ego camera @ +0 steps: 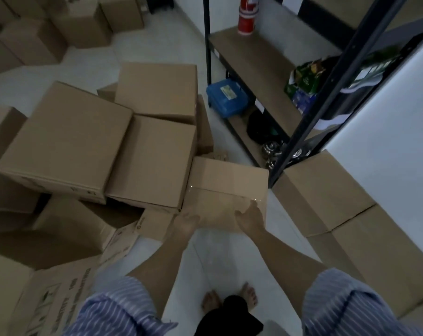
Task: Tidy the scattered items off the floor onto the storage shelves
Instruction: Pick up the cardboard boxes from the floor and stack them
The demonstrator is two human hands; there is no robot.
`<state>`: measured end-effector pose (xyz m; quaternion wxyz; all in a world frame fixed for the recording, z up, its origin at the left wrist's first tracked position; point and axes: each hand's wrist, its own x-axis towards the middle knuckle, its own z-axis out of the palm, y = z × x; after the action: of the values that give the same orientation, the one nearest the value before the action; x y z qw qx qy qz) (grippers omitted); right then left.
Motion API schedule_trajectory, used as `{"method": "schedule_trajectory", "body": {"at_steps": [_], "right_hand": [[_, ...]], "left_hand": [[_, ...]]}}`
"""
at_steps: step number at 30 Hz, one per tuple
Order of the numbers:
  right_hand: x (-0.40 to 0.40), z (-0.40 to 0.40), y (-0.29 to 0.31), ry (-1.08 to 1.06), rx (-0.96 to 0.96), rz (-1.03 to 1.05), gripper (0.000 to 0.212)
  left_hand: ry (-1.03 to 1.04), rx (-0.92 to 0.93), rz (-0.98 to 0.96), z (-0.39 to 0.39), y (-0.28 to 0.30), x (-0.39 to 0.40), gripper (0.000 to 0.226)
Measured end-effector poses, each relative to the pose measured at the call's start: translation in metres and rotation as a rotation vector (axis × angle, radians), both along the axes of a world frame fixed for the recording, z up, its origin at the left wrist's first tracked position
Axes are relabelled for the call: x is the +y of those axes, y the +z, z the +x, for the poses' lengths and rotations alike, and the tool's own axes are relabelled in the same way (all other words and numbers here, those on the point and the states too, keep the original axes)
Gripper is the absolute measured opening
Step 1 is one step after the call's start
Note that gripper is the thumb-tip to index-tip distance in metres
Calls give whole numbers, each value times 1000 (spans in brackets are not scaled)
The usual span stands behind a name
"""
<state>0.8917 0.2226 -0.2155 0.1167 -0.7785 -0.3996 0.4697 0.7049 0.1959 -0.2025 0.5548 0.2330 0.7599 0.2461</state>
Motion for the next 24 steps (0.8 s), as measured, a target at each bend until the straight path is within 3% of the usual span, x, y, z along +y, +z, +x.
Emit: {"method": "schedule_trajectory", "body": {"at_steps": [3,7,10,14,16,19,21,24], "right_hand": [[5,1,-31,-38,-3,-77,76],[8,13,-77,-60,-57,-147,78],[15,28,-115,-75,-119,-180,77],[20,49,-164,-136,-173,-197,82],[25,58,-185,-191,-180,-192,91],[32,65,-214,-300,-158,-215,117],[33,67,-231,-391,-126,-213,123],[32,69,-242,-473,-38,-149,108]], "left_hand": [[79,-5,-43,19,-28,0,11],[95,49,-71,27,-80,8,12],[21,143,-102,21,-122,22,34],[-39,263,-92,13,-175,34,11],[13,282,-92,10,-197,41,34],[139,353,-75,-3,-241,46,109],[188,369,-57,-3,-246,52,113],[239,394,-62,-10,-242,62,95]]}}
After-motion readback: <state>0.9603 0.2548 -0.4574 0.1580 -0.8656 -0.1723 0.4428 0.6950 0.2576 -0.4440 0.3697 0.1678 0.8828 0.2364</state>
